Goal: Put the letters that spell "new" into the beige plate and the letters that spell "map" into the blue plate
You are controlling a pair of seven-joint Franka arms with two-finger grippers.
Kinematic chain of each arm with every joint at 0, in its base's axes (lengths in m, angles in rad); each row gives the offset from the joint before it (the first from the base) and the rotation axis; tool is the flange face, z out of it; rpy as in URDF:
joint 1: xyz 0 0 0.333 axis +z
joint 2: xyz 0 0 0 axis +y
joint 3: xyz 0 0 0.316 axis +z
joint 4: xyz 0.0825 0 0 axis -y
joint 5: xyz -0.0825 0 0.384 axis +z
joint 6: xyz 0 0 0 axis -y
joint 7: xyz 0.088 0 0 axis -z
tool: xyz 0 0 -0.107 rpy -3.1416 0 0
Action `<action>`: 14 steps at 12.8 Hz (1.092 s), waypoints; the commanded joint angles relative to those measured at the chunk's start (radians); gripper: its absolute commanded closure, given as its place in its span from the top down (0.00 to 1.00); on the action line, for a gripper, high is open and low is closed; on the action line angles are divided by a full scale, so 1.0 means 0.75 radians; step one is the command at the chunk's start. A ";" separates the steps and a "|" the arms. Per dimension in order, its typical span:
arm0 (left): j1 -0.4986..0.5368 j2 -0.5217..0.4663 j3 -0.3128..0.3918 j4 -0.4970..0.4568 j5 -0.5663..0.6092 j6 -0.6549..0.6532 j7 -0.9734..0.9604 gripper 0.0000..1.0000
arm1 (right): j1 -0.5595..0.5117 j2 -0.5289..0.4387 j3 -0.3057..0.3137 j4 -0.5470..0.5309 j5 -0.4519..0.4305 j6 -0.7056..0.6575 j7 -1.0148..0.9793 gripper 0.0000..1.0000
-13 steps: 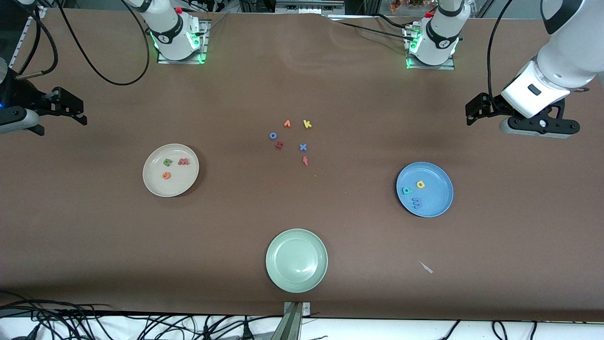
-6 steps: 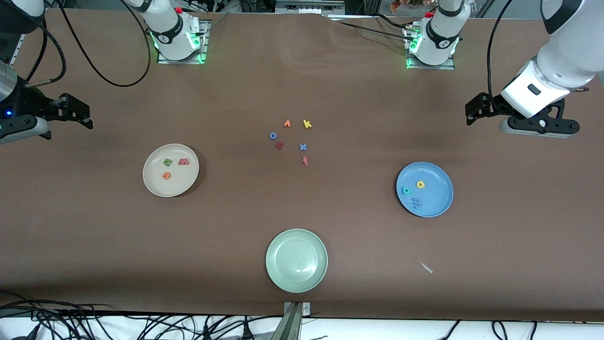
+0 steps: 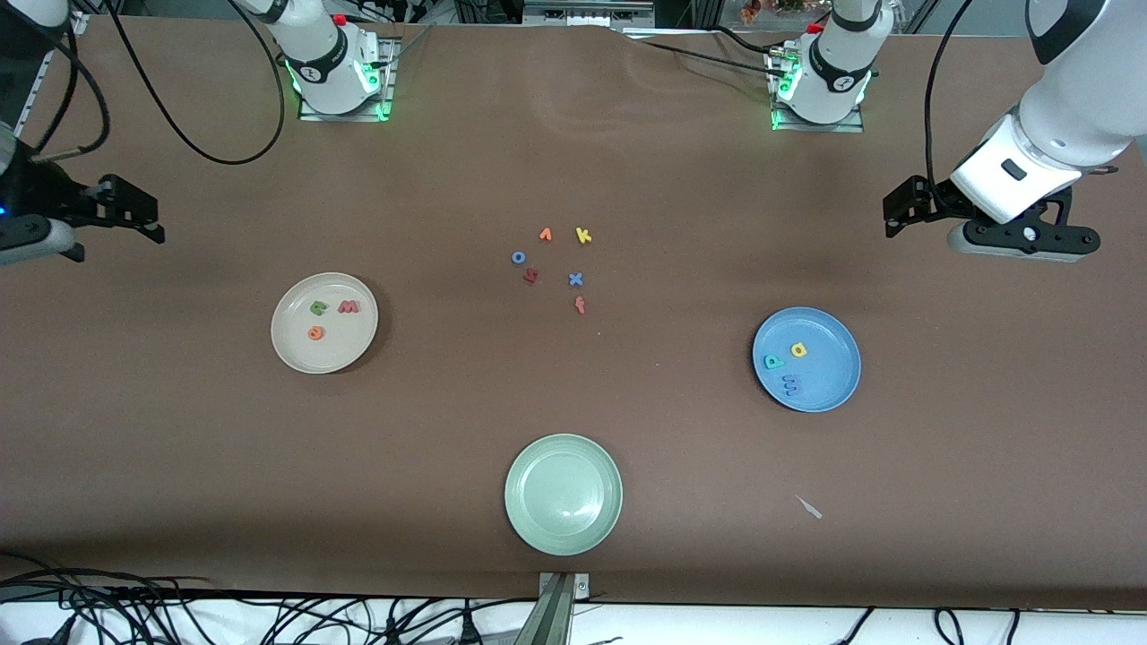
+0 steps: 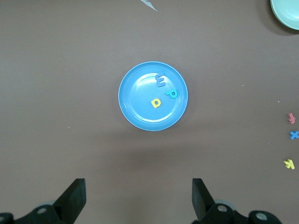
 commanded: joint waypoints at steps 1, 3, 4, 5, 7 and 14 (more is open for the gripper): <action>0.003 0.013 -0.007 0.037 0.001 -0.033 0.019 1.00 | -0.004 -0.020 -0.056 0.044 0.020 -0.130 -0.001 1.00; 0.003 0.013 -0.007 0.037 0.001 -0.031 0.019 1.00 | -0.004 -0.014 -0.060 0.042 0.014 -0.155 -0.003 1.00; 0.003 0.013 -0.007 0.037 0.001 -0.033 0.019 1.00 | -0.006 -0.008 -0.060 0.044 0.018 -0.151 -0.003 1.00; 0.003 0.013 -0.007 0.037 0.001 -0.031 0.019 1.00 | -0.006 -0.004 -0.058 0.042 0.020 -0.149 -0.001 1.00; 0.003 0.013 -0.007 0.037 0.001 -0.033 0.019 1.00 | 0.008 0.000 -0.046 0.044 0.016 -0.145 0.001 1.00; 0.003 0.013 -0.007 0.037 0.001 -0.031 0.019 1.00 | 0.025 0.015 -0.005 0.028 0.018 -0.131 0.015 1.00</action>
